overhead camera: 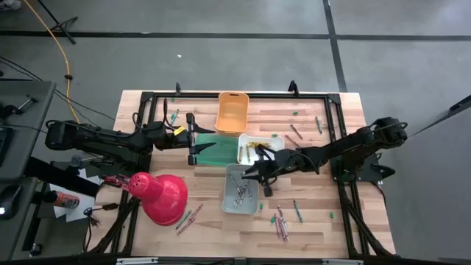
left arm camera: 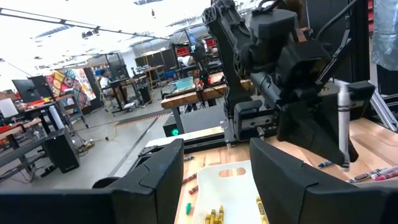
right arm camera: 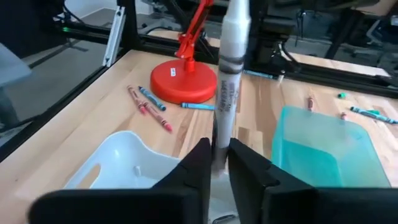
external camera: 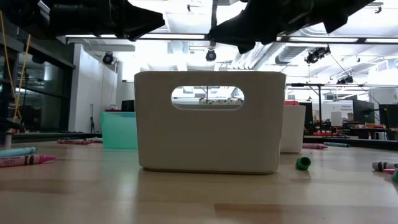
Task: Sort crayons
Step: Put the white crayon into the gray bin
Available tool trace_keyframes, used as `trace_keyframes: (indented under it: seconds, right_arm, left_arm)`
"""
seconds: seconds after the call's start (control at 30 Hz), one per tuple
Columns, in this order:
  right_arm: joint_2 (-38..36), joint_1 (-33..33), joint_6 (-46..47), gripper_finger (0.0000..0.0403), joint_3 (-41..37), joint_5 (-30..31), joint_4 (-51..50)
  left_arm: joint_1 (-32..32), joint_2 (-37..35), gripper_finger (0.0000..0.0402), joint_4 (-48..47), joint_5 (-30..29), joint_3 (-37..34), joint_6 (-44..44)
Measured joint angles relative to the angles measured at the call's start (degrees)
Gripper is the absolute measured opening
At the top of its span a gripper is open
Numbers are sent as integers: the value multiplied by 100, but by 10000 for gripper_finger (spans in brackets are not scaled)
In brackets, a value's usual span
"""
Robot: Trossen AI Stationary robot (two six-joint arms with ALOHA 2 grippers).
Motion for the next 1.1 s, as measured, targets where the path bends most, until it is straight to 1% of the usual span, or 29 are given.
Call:
trace_keyframes:
  seconds: [0.1,0.23,0.4,0.53,0.93,1.0,1.1]
  right_arm:
    - [0,7,-3,81,30,131,10]
    - [0,4,112,120,30,133,12]
    - [-1,4,-174,148,30,135,11]
    - [-108,4,-313,155,30,135,-7]
    - [-509,3,-316,156,32,137,-479]
    - [-574,-41,-502,156,33,148,-639]
    - [-667,-95,-559,156,35,410,-990]
  left_arm:
    - [0,0,170,0,0,0,2]
    - [0,0,170,-1,-1,0,2]
    - [0,0,170,-3,-2,0,-1]
    - [0,0,170,-7,-2,0,-2]
    - [0,-1,170,-43,-3,0,0]
    - [0,-2,170,-48,-4,0,-5]
    - [0,-2,170,-94,-4,0,-54]
